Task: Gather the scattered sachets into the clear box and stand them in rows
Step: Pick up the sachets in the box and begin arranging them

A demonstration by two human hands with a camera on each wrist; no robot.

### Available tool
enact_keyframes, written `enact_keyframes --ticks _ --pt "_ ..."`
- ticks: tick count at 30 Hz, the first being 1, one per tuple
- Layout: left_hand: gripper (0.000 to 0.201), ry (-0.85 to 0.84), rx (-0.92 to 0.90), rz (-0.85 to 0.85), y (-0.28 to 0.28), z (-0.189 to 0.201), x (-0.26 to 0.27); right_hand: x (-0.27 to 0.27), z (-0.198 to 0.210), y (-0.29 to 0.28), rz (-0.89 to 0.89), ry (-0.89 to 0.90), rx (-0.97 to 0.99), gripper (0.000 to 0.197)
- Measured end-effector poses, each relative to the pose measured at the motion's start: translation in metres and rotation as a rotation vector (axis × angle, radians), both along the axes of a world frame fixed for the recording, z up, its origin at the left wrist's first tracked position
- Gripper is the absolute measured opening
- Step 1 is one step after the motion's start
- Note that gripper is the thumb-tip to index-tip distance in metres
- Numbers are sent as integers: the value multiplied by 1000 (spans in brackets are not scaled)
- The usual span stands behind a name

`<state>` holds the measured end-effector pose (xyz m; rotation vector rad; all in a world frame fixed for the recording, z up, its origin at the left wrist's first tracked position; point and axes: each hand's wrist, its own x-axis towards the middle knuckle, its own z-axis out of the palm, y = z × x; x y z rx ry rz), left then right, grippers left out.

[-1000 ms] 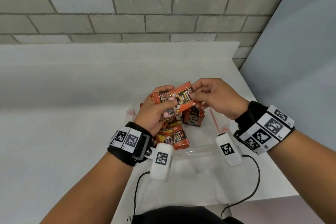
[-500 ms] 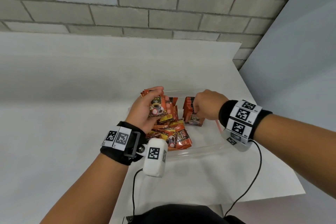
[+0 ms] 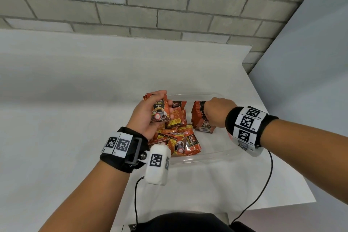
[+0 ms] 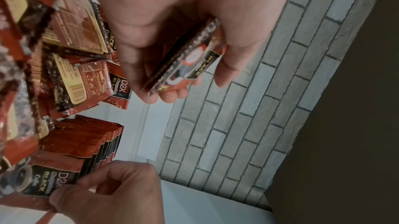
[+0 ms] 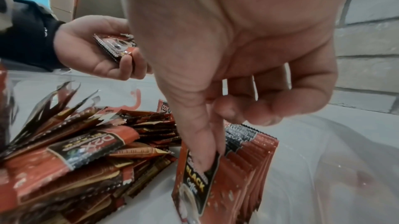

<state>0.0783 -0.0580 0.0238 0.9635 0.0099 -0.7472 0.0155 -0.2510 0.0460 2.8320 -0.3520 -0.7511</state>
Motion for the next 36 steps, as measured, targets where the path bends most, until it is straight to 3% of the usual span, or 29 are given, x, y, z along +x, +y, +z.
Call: enact_keyframes --ticks 18,21,24,26,31,36 --pt "20 21 -3 11 -1 0 -6 -3 4 5 66 29 -26 33" --pt "21 30 -28 11 -2 1 -6 -3 4 3 60 35 -23 32" --pt "23 56 -65 16 -3 0 -6 -5 4 0 32 8 4 12" --pt "26 67 -71 13 -3 -1 -5 -7 7 -3 19 -20 45 16" --pt "29 58 -61 -30 -7 -2 -7 -17 32 -7 -89 -267 321 17" --pt "29 -35 -5 -109 -18 3 -14 -35 45 10 -281 -536 921 25"
